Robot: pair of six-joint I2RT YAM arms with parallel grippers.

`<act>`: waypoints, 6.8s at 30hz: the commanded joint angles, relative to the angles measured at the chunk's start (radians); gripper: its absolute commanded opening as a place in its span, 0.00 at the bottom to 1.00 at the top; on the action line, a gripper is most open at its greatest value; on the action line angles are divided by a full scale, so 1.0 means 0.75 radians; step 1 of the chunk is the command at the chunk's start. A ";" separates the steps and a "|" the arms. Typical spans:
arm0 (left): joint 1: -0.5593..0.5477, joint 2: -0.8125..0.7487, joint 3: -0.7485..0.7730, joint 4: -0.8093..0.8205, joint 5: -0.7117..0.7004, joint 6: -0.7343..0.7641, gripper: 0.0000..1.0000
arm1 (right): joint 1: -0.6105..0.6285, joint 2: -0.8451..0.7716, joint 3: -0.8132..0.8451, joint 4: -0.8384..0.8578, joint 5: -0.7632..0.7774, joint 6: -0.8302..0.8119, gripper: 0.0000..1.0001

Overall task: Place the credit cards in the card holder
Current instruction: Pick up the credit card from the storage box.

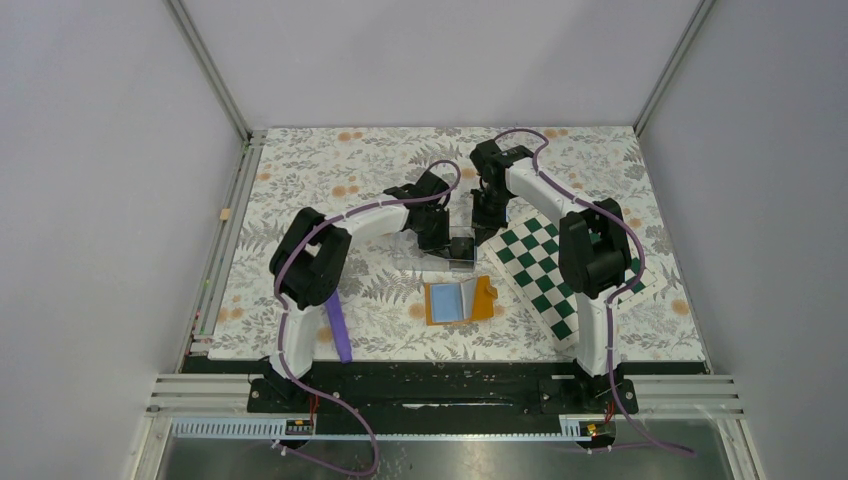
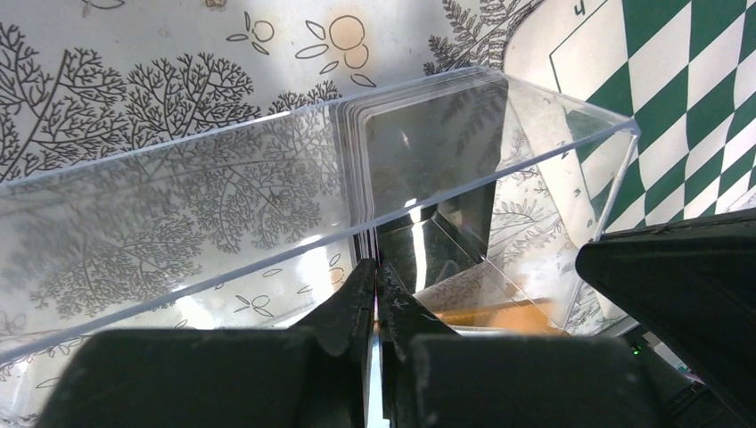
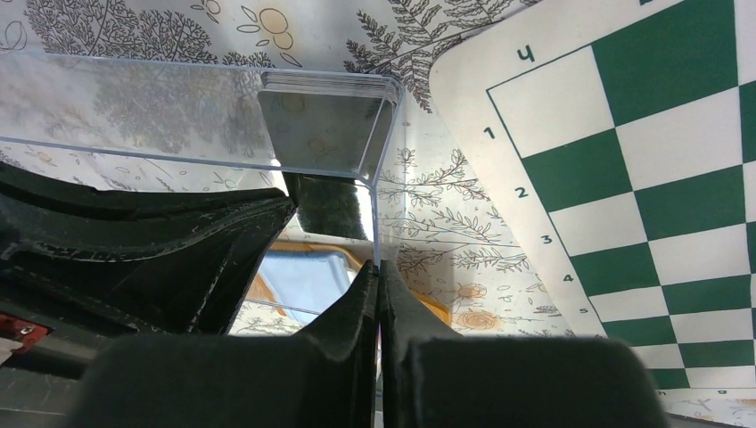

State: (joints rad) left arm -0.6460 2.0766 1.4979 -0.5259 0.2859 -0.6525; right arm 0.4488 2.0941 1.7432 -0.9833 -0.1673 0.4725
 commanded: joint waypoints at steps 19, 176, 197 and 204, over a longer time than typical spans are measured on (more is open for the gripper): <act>-0.018 -0.039 0.052 0.006 -0.112 -0.045 0.38 | 0.002 0.005 -0.013 -0.013 -0.026 -0.015 0.00; -0.065 -0.204 0.078 0.117 0.028 -0.004 0.56 | -0.011 -0.005 -0.042 -0.013 -0.028 -0.049 0.00; -0.051 -0.027 0.241 -0.198 -0.215 0.081 0.47 | -0.013 -0.061 -0.002 -0.070 0.010 -0.084 0.00; -0.013 -0.205 0.082 -0.064 -0.165 0.072 0.53 | -0.012 -0.149 0.018 -0.076 0.019 -0.087 0.00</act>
State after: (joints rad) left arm -0.6815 2.0472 1.6119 -0.6529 0.1524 -0.5987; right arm 0.4358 2.0689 1.7298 -1.0054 -0.1738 0.4255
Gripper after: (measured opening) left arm 0.526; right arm 0.019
